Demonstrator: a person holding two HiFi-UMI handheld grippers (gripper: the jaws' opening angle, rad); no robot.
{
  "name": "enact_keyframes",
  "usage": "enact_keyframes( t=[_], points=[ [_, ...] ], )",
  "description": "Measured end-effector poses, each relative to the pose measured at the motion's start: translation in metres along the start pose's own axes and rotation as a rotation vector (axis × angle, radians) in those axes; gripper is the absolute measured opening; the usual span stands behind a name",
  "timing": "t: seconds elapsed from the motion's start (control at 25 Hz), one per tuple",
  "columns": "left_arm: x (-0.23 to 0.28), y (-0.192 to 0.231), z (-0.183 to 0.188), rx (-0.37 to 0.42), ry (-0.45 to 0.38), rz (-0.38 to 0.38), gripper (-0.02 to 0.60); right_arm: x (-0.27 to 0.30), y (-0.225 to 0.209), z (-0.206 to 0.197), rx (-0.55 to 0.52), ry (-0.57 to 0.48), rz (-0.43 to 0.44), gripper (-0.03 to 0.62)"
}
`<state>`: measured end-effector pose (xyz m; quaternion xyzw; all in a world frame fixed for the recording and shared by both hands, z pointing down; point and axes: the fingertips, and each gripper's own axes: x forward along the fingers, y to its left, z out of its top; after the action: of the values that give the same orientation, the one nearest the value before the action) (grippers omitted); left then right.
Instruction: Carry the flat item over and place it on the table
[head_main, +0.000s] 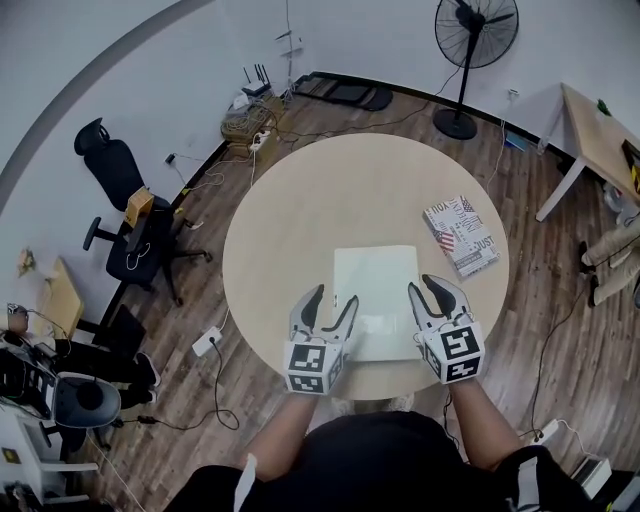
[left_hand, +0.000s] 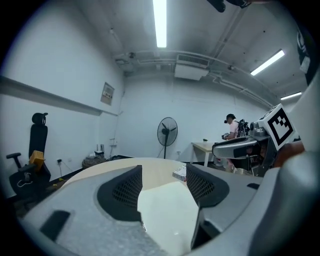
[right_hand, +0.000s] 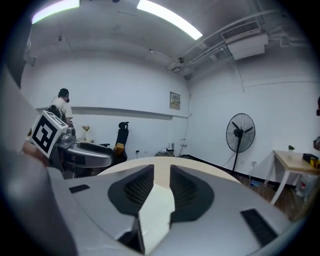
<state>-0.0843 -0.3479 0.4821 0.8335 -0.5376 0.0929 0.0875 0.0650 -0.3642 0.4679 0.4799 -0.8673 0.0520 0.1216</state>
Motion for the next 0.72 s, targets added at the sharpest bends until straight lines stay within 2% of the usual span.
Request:
enact_keyframes(
  t=[0.16,0.2,0.28,0.32,0.48,0.72],
  points=[
    [-0.005,-0.003,0.006,0.002,-0.025,0.003,0.184,-0.009,0.000,0.010,-0.013,-0.043,-0.020,0.009],
    [-0.006,-0.002,0.007,-0.004,-0.024,0.008,0.146,-0.010,-0.001,0.013,-0.006,-0.056,-0.027,0.001],
    [-0.008,-0.002,0.007,-0.012,-0.014,0.010,0.025,-0.010,-0.002,0.019,0.016,-0.083,-0.037,0.000],
    [-0.008,-0.003,0.007,-0.012,-0.010,0.003,0.008,-0.010,-0.002,0.021,0.023,-0.092,-0.041,0.000],
    [-0.008,-0.009,0.011,-0.017,-0.019,-0.036,0.006,-0.010,-0.001,0.029,0.000,-0.113,-0.050,-0.003],
    [-0.011,-0.011,0.009,-0.024,-0.016,-0.045,0.006,-0.013,0.003,0.036,-0.033,-0.135,-0.048,-0.003]
  ],
)
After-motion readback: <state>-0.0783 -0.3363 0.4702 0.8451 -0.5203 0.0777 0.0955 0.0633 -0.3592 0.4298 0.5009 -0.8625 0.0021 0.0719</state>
